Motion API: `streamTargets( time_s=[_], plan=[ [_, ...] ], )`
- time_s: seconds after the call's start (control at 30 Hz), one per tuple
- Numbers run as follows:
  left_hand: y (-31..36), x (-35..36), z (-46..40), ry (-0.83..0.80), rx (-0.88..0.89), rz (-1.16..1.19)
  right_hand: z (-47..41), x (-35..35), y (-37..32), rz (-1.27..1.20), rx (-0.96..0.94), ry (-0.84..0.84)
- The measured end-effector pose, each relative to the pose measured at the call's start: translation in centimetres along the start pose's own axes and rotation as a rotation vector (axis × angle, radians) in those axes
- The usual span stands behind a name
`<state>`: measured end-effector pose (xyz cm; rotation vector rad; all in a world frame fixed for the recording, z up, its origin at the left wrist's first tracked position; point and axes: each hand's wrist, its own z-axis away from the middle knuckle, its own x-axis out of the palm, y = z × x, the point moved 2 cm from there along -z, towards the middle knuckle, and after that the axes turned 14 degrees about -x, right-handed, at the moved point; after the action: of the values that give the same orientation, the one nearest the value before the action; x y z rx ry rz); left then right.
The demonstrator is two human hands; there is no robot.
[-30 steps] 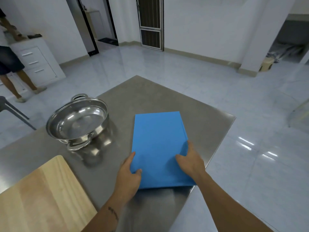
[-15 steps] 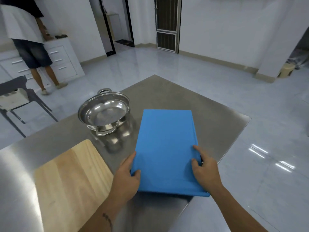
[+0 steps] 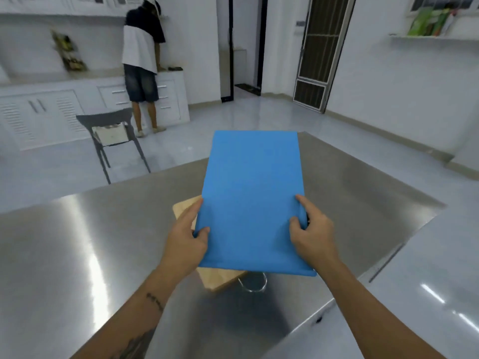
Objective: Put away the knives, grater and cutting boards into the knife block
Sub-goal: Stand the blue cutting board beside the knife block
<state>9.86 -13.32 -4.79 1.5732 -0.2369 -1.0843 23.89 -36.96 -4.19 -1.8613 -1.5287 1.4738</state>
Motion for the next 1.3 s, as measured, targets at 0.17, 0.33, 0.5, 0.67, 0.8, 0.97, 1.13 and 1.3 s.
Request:
streamTargets(
  time_s=[0.17, 0.33, 0.5, 0.67, 0.8, 0.97, 1.13, 1.3],
  plan=[
    [-5.5, -13.2, 4.5, 0.112, -0.081, 0.077, 4.2, 8.8, -10.3, -0.081, -0.089, -0.055],
    [-10.8, -24.3, 8.3, 0.257, -0.171, 0.089, 8.2, 17.7, -18.9, -0.168, -0.127, -0.155],
    [-15.6, -32.2, 10.7, 0.382, -0.284, 0.112, 10.1, 25.4, -24.4, -0.192, -0.164, -0.325],
    [-19.0, -37.3, 12.8, 0.502, -0.374, 0.139, 11.0, 32.0, -28.5, -0.178, -0.246, -0.473],
    [-21.4, -40.1, 14.1, 0.572, -0.443, 0.102, 12.3, 37.0, -30.1, -0.152, -0.269, -0.583],
    [-26.0, -42.5, 15.5, 0.590, -0.542, 0.053, 15.4, 42.0, -31.6, -0.071, -0.296, -0.680],
    [-31.8, -46.2, 17.7, 0.583, -0.620, 0.035, 19.2, 46.5, -34.0, -0.010, -0.288, -0.851],
    [-38.0, -51.2, 20.4, 0.498, -0.680, 0.032, 24.6, 50.6, -36.5, -0.021, -0.231, -0.964]
  ],
)
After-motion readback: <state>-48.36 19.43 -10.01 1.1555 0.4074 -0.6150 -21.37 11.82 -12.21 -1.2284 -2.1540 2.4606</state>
